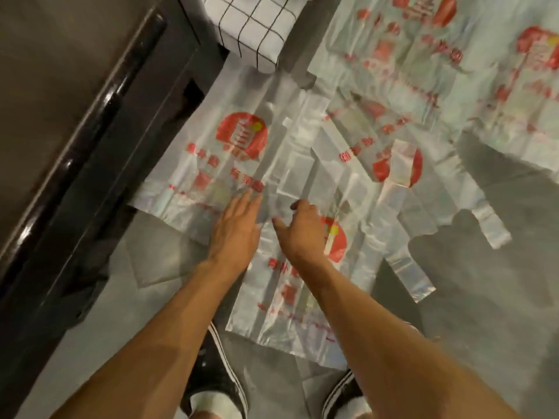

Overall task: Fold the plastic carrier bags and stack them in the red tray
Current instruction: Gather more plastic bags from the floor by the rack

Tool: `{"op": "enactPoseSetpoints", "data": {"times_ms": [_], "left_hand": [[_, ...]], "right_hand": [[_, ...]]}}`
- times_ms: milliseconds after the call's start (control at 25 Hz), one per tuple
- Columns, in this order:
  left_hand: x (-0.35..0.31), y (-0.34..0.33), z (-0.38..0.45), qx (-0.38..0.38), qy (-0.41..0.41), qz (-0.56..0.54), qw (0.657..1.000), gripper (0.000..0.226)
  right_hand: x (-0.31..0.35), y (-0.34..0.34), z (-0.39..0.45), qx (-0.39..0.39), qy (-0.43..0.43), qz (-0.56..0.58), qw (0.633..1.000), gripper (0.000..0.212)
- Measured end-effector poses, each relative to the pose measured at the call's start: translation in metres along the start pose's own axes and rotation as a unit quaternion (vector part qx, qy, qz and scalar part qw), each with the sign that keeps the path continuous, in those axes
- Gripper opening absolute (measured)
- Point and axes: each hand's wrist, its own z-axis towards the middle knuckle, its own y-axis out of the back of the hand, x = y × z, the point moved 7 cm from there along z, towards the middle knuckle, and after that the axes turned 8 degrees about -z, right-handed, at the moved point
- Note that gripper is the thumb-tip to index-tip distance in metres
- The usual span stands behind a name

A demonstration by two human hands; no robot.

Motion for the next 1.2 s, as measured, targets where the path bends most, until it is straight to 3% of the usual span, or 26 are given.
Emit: {"op": "enactPoseSetpoints", "data": {"times_ms": [240, 400, 520, 640, 840, 960, 1040, 1120, 1200], "left_hand": [[0.04, -0.055, 0.029, -0.016, -0.017, 0.059, 0.998, 0.066], [0.054, -0.049, 0.03, -0.042, -0.041, -0.001, 0.998, 0.068], [0.063, -0.043, 0.034, -0.051, -0.04, -0.059, 0.996, 0.066], [0.057, -0.039, 0.034, -0.069, -0.049, -0.07, 0.994, 0.052], [0.042, -0.023, 0.024, -0.091, -0.021, -0.104, 0.99, 0.014], [0.027, 0.011, 0.011, -0.071, 0.08, -0.114, 0.988, 0.008], [0.006, 0.046, 0.001, -0.051, 0.124, -0.091, 0.987, 0.015], [-0.029, 0.087, -0.008, -0.022, 0.122, -0.049, 0.991, 0.021], [-0.081, 0.133, -0.022, 0.001, 0.09, -0.035, 0.995, 0.009]], "right_hand": [[-0.029, -0.051, 0.032, -0.103, -0.031, -0.06, 0.992, 0.049], [-0.03, -0.049, 0.03, -0.121, -0.02, -0.02, 0.992, 0.027], [-0.042, -0.048, 0.038, -0.099, -0.083, 0.085, 0.988, 0.009], [-0.046, -0.036, 0.037, -0.088, -0.112, 0.225, 0.964, 0.016], [-0.068, 0.006, 0.021, -0.08, -0.104, 0.289, 0.948, 0.015], [-0.073, 0.052, -0.001, -0.071, -0.109, 0.316, 0.94, 0.022], [-0.074, 0.093, -0.021, -0.072, -0.098, 0.335, 0.934, 0.011], [-0.072, 0.143, -0.047, -0.072, -0.101, 0.368, 0.921, 0.004], [-0.066, 0.202, -0.077, -0.071, -0.098, 0.399, 0.909, 0.011]]}}
